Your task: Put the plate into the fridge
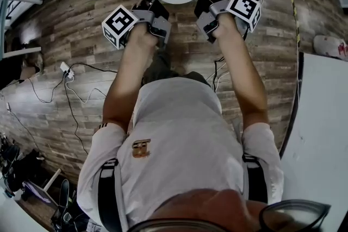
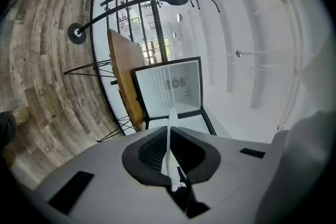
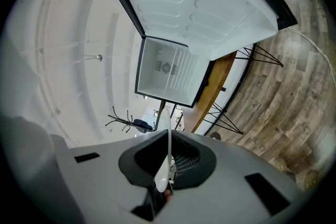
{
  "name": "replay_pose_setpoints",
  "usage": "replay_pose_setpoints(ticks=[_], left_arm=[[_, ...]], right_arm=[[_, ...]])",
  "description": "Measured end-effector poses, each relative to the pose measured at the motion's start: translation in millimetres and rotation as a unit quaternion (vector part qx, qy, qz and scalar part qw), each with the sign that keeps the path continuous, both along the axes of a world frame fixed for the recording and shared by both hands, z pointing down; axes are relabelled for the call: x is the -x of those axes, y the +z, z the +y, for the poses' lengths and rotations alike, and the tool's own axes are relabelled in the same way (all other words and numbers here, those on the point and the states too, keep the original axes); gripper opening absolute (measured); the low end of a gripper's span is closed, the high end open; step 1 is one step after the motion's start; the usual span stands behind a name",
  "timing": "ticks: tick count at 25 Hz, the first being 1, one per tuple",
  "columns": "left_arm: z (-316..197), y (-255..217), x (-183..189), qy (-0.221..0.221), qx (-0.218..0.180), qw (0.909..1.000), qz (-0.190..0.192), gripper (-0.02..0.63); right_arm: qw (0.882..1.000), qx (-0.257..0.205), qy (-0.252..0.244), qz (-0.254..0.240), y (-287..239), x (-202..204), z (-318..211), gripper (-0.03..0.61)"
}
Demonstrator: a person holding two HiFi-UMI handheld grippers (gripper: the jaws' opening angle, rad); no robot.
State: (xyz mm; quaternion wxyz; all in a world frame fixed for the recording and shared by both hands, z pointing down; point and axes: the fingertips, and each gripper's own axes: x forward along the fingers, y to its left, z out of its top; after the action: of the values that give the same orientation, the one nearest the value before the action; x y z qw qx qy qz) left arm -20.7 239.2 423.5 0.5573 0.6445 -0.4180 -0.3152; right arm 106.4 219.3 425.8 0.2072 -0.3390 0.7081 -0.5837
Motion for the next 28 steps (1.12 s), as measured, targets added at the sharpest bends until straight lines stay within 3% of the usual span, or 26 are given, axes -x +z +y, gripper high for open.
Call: replay_pose_setpoints(ticks=[4,10,18,24,28], left_arm=[[-31.1,2.6,5.0,0.007,0.002,1.0000,0.002,0.029],[-177.6,-1.6,51.8,0.000,0.016,0.9998,0.009,0.028],[-256.5,-9.9,82.1,0.011,0.015,0.9998,0.011,0.028],[-345.4,-29.1,118.8,0.014,0.013,0.9997,0.016,0.028],[-364.9,-32.3,125.9,0.023,0.006,0.9996,0.014,0.028]], right_arm=[[1.000,0.002,0.007,0.011,3.0,4.2,-30.2,0.038],[1.000,0.019,0.003,0.018,-1.6,50.9,-178.0,0.038],[1.000,0.017,0.017,0.019,-11.8,82.2,-254.1,0.038],[0.999,0.019,0.023,0.037,-30.1,116.7,-340.8,0.038],[0.999,0.013,0.035,0.037,-33.1,123.2,-359.1,0.038]])
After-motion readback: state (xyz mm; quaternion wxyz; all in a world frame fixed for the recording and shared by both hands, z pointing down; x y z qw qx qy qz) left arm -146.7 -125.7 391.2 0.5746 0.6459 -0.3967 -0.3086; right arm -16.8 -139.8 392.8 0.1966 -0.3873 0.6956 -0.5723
